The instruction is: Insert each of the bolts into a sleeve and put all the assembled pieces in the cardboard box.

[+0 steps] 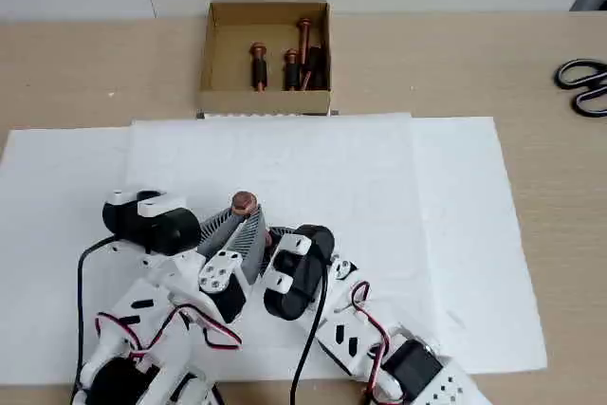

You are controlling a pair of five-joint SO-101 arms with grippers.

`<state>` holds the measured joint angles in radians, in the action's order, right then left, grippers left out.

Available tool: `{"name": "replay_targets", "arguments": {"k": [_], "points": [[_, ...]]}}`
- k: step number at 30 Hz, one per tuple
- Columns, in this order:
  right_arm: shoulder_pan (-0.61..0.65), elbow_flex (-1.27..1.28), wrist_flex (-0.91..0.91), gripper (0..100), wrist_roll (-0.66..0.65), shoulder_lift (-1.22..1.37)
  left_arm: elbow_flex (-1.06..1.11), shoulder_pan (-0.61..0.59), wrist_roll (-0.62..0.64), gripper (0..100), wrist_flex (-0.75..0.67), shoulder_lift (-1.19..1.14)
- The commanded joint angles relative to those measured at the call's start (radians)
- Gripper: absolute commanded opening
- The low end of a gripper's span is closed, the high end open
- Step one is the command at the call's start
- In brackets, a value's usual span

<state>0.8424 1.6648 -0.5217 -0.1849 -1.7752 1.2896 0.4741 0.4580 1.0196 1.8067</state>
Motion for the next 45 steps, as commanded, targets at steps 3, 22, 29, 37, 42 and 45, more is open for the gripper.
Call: {"name": "replay_targets", "arguments": {"k": [3, 22, 29, 37, 42, 45], "points": [[-0.004, -0.057, 0.033, 0.3, -0.009, -0.025, -0.027, 0.035, 0.011, 0, 0.089, 0.012], [-0.004, -0.117, 0.033, 0.3, -0.051, -0.025, 0.108, 0.101, -0.138, 0, 0.117, 0.012], [-0.004, -0.107, 0.033, 0.3, -0.049, -0.025, 0.108, 0.1, -0.184, 0, 0.123, 0.012], [-0.004, -0.106, 0.031, 0.3, -0.049, -0.025, 0.108, 0.094, -0.21, 5, 0.14, 0.012], [-0.038, -0.081, 0.031, 0.3, -0.049, -0.025, 0.108, 0.094, -0.206, 16, 0.144, 0.002], [-0.053, -0.072, 0.031, 0.3, -0.049, -0.025, 0.107, 0.081, -0.207, 16, 0.144, -0.034]]}}
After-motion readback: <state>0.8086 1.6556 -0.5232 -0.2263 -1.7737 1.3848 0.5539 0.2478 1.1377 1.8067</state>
